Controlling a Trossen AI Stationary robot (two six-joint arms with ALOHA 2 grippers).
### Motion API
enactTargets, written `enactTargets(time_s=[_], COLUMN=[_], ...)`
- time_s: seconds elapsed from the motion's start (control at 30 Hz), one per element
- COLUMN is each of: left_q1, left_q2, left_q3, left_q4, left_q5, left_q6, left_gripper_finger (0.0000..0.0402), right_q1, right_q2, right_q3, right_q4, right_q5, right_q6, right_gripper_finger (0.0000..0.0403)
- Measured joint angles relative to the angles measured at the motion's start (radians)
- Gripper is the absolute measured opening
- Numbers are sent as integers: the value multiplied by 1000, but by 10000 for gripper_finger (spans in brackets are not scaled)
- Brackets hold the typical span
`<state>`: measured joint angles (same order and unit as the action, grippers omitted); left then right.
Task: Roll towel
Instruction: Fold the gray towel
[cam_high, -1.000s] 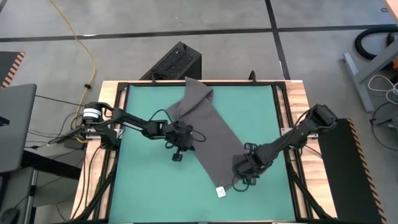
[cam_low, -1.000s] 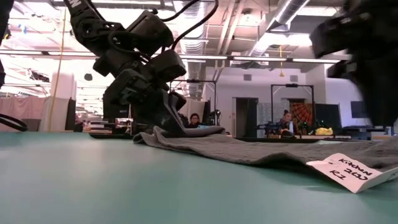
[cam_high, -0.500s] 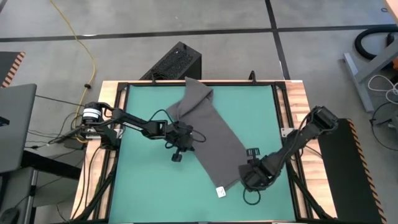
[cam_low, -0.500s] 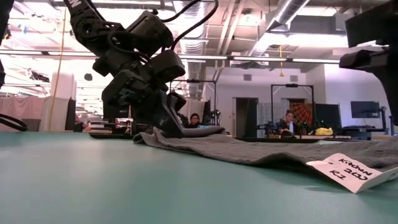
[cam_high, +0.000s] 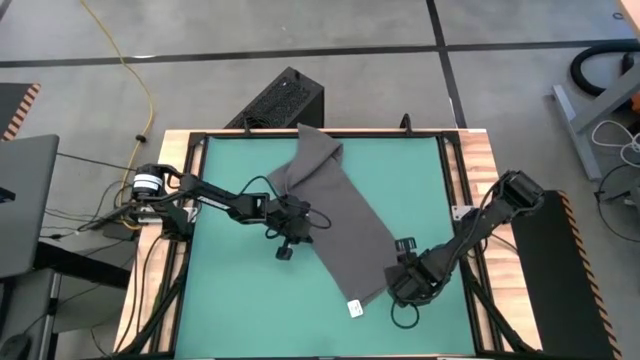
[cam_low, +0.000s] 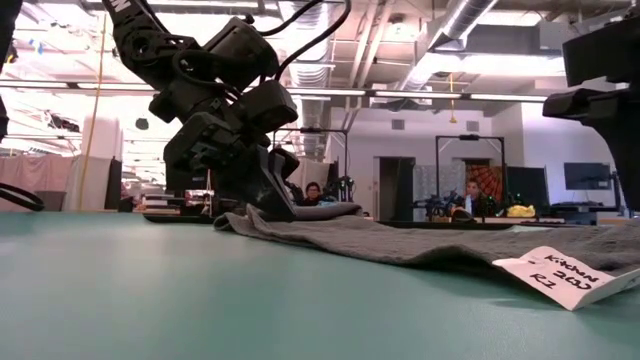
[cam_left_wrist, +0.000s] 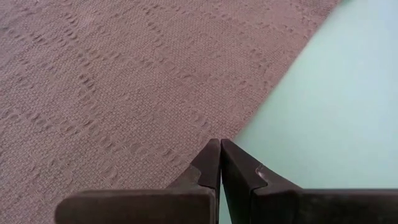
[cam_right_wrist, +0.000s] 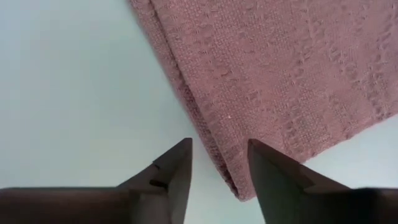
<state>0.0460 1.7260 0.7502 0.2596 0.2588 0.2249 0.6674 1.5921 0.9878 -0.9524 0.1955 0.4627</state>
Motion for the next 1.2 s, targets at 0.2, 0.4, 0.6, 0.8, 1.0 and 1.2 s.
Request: enactTargets(time_s=[0.2, 0.4, 0.6, 0.8, 1.0, 1.2], left_q1=[0, 0, 0, 0, 0, 0], left_q2=[0, 0, 0, 0, 0, 0], left_q3=[0, 0, 0, 0, 0, 0], left_q4=[0, 0, 0, -1, -2, 0], left_q5=[0, 1, 2, 1, 1, 1], left_q6=[0, 0, 3, 3, 9, 10], left_gripper_finger=[0, 0, 0, 0, 0, 0], right_q1=[1, 0, 11, 22, 22, 19], right_q2=[0, 2, 93, 160, 133, 110], right_q3=[0, 0, 0, 5, 22, 46], right_q4=[1, 1, 23, 12, -42, -63], right_q5=[27, 61, 44, 72, 71, 71], right_q6=[-43, -80, -97, -86, -72, -71], right_gripper_finger=[218, 207, 200, 195, 169, 144])
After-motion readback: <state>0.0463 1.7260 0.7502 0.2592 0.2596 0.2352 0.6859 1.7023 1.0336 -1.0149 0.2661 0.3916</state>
